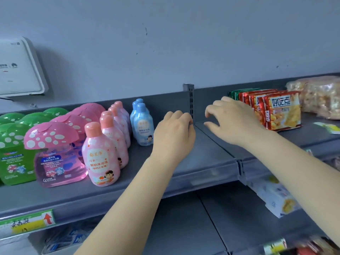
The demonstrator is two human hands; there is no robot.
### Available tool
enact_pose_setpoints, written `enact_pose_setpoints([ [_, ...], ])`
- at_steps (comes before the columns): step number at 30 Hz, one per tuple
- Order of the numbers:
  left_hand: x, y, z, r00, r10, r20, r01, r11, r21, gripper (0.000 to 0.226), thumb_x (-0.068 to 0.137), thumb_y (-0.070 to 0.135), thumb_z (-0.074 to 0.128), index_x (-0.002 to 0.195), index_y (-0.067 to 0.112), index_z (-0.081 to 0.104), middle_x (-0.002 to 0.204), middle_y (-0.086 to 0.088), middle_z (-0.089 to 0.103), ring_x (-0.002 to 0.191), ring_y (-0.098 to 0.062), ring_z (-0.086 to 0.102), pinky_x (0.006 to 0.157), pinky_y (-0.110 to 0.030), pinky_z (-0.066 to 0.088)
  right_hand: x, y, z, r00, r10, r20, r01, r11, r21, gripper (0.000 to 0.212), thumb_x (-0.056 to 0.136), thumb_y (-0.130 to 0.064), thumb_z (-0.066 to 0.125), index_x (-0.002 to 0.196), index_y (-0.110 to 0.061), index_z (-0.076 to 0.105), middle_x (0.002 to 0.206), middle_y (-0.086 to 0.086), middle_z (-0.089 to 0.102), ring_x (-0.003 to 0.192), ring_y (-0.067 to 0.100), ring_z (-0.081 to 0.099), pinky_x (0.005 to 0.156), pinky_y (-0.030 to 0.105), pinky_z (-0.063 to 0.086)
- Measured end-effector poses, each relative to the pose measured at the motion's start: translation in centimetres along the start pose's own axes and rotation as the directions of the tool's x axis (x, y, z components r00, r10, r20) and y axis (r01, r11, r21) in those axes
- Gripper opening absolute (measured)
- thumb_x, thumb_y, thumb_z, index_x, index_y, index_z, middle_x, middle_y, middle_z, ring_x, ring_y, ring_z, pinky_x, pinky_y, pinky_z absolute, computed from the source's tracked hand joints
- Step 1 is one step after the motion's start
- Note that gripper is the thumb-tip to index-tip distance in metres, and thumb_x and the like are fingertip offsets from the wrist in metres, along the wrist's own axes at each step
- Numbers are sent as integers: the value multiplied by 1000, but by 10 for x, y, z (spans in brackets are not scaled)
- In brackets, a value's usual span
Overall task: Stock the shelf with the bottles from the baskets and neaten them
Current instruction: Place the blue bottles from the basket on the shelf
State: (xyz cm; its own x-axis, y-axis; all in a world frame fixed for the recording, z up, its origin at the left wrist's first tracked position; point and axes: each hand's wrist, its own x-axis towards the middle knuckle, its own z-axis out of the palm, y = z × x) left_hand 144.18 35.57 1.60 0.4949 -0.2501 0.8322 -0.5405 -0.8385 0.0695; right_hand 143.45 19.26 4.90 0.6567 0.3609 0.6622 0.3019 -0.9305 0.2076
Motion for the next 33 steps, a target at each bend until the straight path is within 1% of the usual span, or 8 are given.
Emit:
enact_pose_setpoints([
  [4, -3, 44, 30, 964, 252, 87, -259, 961, 97, 9, 64, 10, 68, 61, 12, 60, 57, -1, 55, 53, -24, 51, 46, -24, 28, -59, 25, -19, 998, 48, 34, -42, 988, -147, 21, 87, -30, 59, 95, -10, 62, 92, 4, 62, 93, 27, 54, 68, 33, 38],
  [8, -27, 107, 57, 886, 437, 154, -435, 899, -53, 5, 59, 12, 63, 58, 13, 58, 56, -1, 54, 52, -24, 50, 50, -22, 23, -135, 45, -29, 977, 174, 124, -141, 960, -242, 28, 56, -18, 83, 64, -8, 59, 58, 6, 57, 58, 28, 58, 49, 29, 44],
  [13, -74, 182, 93, 773, 600, 207, -549, 795, -257, 24, 48, 15, 80, 56, 14, 57, 57, -1, 55, 54, -24, 55, 48, -21, 28, -238, 55, -34, 895, 344, 284, -243, 910, -336, 35, 44, -21, 87, 59, -12, 57, 55, 2, 55, 53, 25, 59, 45, 24, 42],
  [16, -106, 225, 114, 706, 661, 253, -553, 738, -387, 16, 54, 18, 72, 56, 12, 58, 57, -4, 56, 53, -27, 57, 45, -23, 39, -293, 61, -34, 825, 433, 364, -305, 882, -358, 38, 40, -24, 89, 58, -13, 58, 55, 1, 57, 53, 24, 60, 44, 23, 43],
  [21, -165, 290, 151, 551, 733, 398, -526, 676, -517, 20, 53, 19, 79, 65, 12, 65, 65, -5, 62, 62, -27, 61, 50, -26, 44, -389, 71, -25, 661, 569, 489, -473, 822, -317, 29, 50, -18, 82, 64, -10, 59, 61, 5, 59, 59, 28, 61, 47, 30, 44],
  [24, -202, 312, 171, 425, 732, 533, -449, 682, -578, 18, 84, 19, 55, 98, 9, 62, 100, -9, 61, 99, -30, 55, 75, -35, 41, -434, 70, -14, 516, 648, 560, -552, 751, -361, 19, 81, -24, 61, 96, -11, 60, 94, 4, 62, 92, 26, 60, 70, 35, 45],
  [26, -229, 320, 189, 356, 734, 578, -424, 678, -600, 22, 90, 21, 45, 105, 13, 58, 108, -6, 58, 106, -27, 50, 79, -35, 36, -462, 68, -3, 411, 678, 610, -614, 700, -365, 27, 90, -29, 50, 112, -14, 55, 109, 1, 58, 106, 22, 54, 80, 33, 43],
  [33, -330, 343, 252, 37, 689, 724, -315, 696, -646, 29, 90, 23, 47, 116, 16, 57, 117, -3, 58, 112, -26, 52, 89, -36, 46, -560, 44, 64, 90, 704, 705, -821, 453, -348, 26, 89, -27, 49, 112, -15, 54, 113, 1, 57, 108, 21, 53, 77, 30, 41],
])
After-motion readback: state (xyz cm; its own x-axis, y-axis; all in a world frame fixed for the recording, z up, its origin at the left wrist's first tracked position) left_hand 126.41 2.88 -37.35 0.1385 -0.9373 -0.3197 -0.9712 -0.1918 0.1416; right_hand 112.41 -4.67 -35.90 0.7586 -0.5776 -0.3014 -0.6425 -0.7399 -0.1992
